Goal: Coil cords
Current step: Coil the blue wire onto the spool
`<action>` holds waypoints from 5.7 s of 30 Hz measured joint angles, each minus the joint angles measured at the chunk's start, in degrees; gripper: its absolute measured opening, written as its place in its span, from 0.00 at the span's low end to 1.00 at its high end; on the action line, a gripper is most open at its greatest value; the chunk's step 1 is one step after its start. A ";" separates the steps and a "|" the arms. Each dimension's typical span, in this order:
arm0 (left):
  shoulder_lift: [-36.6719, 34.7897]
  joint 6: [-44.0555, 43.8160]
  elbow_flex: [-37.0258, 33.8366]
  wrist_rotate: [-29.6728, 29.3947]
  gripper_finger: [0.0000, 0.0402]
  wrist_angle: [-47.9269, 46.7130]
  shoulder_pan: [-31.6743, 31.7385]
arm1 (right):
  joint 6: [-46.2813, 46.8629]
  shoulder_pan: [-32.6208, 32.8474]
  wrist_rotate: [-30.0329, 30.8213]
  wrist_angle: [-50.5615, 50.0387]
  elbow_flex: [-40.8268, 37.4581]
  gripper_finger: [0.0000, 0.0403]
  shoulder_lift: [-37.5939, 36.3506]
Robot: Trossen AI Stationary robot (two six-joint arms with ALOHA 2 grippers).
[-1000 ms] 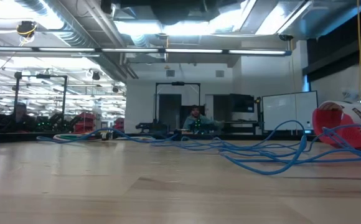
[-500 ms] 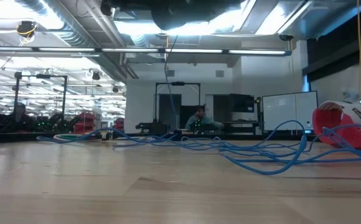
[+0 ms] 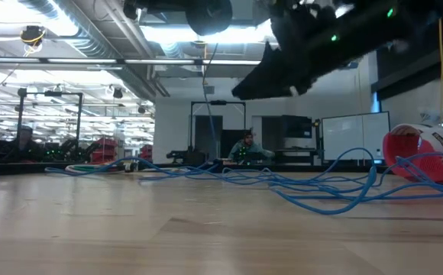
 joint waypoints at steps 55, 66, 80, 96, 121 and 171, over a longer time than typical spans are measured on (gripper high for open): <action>-0.02 -0.07 0.00 0.06 0.02 0.01 -0.02 | -1.69 -5.85 -9.28 8.03 6.13 0.42 13.11; -0.02 -0.42 0.00 0.07 0.02 0.00 0.00 | -6.03 -5.83 -8.70 8.46 6.13 0.03 13.00; 0.28 -2.94 -0.08 0.07 0.02 -0.10 0.90 | -17.27 0.71 -1.38 8.21 8.45 0.03 10.23; 0.33 -2.97 -0.63 0.09 0.02 -2.71 1.33 | -22.58 2.17 1.63 -20.59 19.98 0.01 4.51; 0.37 0.32 -0.63 0.10 0.02 -6.63 1.06 | -26.40 2.87 9.81 -31.07 21.97 0.01 -6.98; 0.26 5.84 -0.61 7.81 0.02 7.54 -3.06 | -16.68 -0.45 -10.30 -31.81 13.42 0.42 -13.45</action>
